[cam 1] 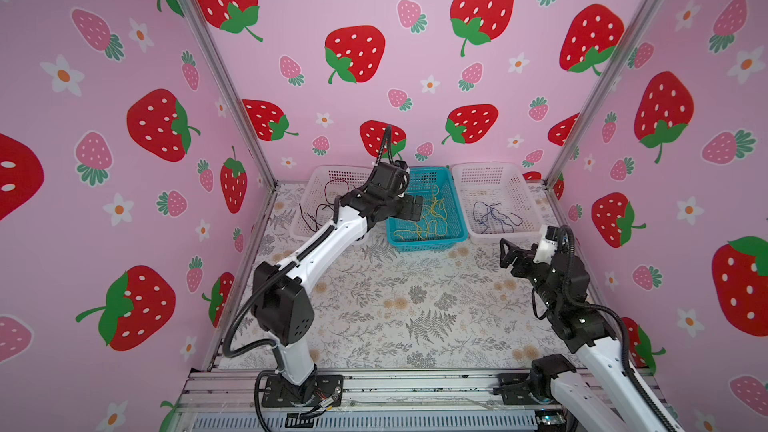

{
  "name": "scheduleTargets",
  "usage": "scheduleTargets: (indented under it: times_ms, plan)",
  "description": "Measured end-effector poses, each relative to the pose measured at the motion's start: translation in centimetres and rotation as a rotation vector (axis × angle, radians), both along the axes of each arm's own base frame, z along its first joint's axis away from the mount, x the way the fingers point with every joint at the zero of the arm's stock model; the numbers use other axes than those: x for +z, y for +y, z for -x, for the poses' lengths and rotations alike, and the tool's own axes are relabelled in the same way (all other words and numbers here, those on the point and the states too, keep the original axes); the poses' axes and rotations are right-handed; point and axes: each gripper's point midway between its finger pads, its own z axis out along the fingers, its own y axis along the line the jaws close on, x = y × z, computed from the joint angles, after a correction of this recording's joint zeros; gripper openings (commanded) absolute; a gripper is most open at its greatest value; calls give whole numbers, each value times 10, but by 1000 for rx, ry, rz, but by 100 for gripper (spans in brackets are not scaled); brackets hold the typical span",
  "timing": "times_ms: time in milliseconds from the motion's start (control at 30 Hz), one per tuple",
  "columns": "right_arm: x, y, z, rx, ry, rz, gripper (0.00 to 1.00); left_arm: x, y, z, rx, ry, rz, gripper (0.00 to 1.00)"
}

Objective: Untangle the cables

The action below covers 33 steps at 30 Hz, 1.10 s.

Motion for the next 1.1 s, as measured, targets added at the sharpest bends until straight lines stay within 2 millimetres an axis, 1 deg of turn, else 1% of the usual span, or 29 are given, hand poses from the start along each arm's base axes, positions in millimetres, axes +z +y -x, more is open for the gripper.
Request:
scheduleTargets:
  times_ms: [33, 100, 167, 233, 333, 400, 433, 500, 600, 700, 767, 833, 933, 1033, 1100]
  plan:
    - [4, -4, 1, -20, -30, 5, 99, 10, 8, 9, 9, -32, 11, 99]
    - [3, -15, 3, -72, -83, 21, 99, 27, 28, 28, 42, -101, 24, 99]
    - [-4, -25, 2, -120, -111, 53, 99, 32, 49, 46, 78, -149, 20, 99]
    - [-16, -34, -2, -174, -110, 93, 99, 27, 72, 61, 121, -190, 0, 99]
    - [-38, -48, -11, -254, -74, 175, 99, 4, 116, 79, 210, -227, -44, 99]
    - [-52, -56, -19, -303, -51, 228, 99, -18, 148, 87, 283, -239, -72, 99]
    - [-58, -58, -22, -317, -43, 252, 99, -28, 161, 90, 316, -240, -83, 99]
    - [-72, -64, -28, -356, -28, 306, 99, -53, 191, 96, 400, -225, -118, 99]
    - [-98, -72, -35, -394, -1, 389, 99, -73, 224, 97, 512, -196, -132, 99]
    - [-121, -75, -37, -397, 15, 456, 99, -79, 253, 94, 618, -218, -127, 99]
    - [-130, -77, -39, -405, 11, 485, 99, -86, 272, 92, 678, -229, -129, 99]
    - [-133, -77, -41, -409, -10, 499, 99, -96, 287, 89, 724, -235, -134, 99]
    - [-127, -82, -44, -431, -61, 487, 99, -116, 302, 80, 761, -224, -156, 99]
    - [-120, -87, -50, -450, -116, 458, 99, -138, 309, 69, 765, -220, -175, 99]
    - [-122, -88, -54, -433, -129, 448, 99, -153, 312, 64, 763, -217, -183, 99]
